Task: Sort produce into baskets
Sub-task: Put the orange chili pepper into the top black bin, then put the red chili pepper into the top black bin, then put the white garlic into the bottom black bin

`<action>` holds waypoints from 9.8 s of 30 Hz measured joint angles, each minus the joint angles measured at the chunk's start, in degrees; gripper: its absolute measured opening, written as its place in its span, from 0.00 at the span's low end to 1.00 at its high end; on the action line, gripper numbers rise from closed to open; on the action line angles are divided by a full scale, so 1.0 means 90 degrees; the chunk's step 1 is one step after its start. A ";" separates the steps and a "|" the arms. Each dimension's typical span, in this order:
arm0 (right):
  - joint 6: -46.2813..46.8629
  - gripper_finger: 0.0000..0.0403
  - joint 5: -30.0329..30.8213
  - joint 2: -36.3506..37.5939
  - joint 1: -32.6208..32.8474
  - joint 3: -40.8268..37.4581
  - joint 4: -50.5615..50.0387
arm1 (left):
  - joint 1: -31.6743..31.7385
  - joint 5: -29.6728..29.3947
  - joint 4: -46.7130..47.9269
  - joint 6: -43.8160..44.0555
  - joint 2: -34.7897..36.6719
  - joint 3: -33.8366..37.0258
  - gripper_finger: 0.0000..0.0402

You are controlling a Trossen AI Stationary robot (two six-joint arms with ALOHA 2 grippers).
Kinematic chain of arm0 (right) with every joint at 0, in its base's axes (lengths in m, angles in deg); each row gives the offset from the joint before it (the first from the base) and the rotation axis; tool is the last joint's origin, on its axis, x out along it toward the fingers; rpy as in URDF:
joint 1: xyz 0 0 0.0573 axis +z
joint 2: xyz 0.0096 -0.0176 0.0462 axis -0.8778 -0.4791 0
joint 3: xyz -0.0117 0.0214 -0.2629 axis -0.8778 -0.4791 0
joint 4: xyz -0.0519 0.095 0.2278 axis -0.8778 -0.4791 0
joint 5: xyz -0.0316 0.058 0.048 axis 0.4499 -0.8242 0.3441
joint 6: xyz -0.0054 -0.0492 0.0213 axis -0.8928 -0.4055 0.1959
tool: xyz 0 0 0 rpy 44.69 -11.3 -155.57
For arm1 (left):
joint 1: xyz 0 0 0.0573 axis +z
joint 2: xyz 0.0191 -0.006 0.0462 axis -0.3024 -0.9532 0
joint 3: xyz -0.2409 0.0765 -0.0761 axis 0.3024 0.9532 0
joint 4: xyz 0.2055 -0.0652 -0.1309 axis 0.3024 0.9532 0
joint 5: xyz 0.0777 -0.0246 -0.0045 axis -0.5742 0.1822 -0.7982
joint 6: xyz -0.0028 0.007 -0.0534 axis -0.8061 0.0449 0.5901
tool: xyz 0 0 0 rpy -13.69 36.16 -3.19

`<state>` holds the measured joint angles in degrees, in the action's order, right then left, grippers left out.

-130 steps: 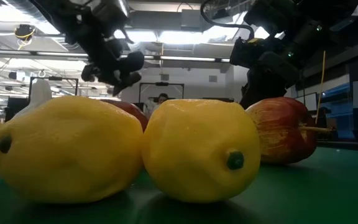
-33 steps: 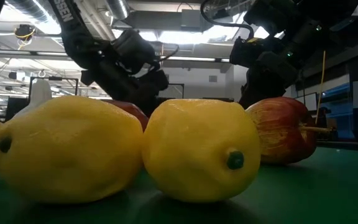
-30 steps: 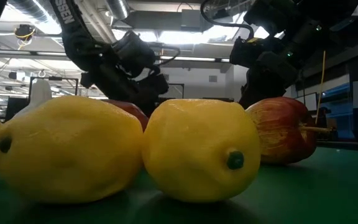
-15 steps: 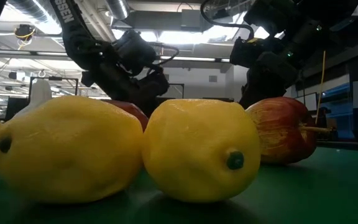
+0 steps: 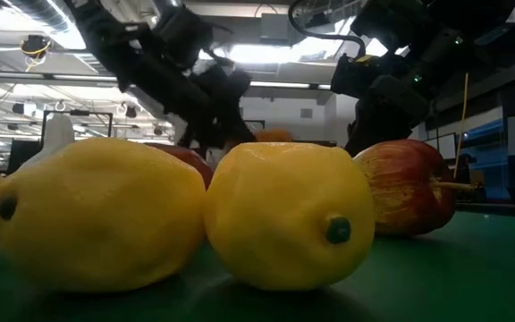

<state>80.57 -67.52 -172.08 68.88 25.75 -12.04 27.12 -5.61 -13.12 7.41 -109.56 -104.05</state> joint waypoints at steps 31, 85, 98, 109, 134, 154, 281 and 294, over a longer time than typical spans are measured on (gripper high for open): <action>-0.0141 0.79 0.0003 0.0000 0.0000 -0.0002 0.0058 | 0.1109 -0.2959 0.1064 0.2293 -0.0297 -0.0886 0.29; 0.0000 0.79 0.0002 0.0000 -0.0002 -0.0001 0.0049 | -0.1779 -0.0403 0.2057 -0.1199 -0.0024 -0.0886 0.61; 0.0022 0.79 0.0001 -0.0002 -0.0002 -0.0002 0.0058 | -0.1977 -0.0265 0.1151 -0.0845 -0.0917 -0.0886 0.60; 0.0022 0.79 0.0002 -0.0002 -0.0001 -0.0002 0.0072 | -0.2199 -0.0256 0.1179 -0.0823 -0.1493 -0.0952 0.60; 0.0019 0.79 0.0003 -0.0002 -0.0002 -0.0002 0.0058 | -0.1854 -0.0264 0.2501 -0.0702 -0.1671 -0.1900 0.33; 0.0018 0.79 0.0005 -0.0002 -0.0002 -0.0002 0.0053 | -0.0480 -0.2327 0.2516 0.0049 -0.0286 -0.1925 0.28; 0.0061 0.79 0.0005 -0.0002 -0.0002 0.0000 0.0413 | -0.4081 -0.1834 0.2155 0.0037 0.0792 0.1021 0.66; 0.0068 0.79 0.0005 -0.0002 -0.0002 0.0000 0.0386 | -0.3971 -0.1939 0.2508 0.1316 0.0747 0.1021 0.66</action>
<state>81.18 -67.48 -172.11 68.86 25.75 -8.57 -8.61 -23.06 9.46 19.26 -102.84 -94.86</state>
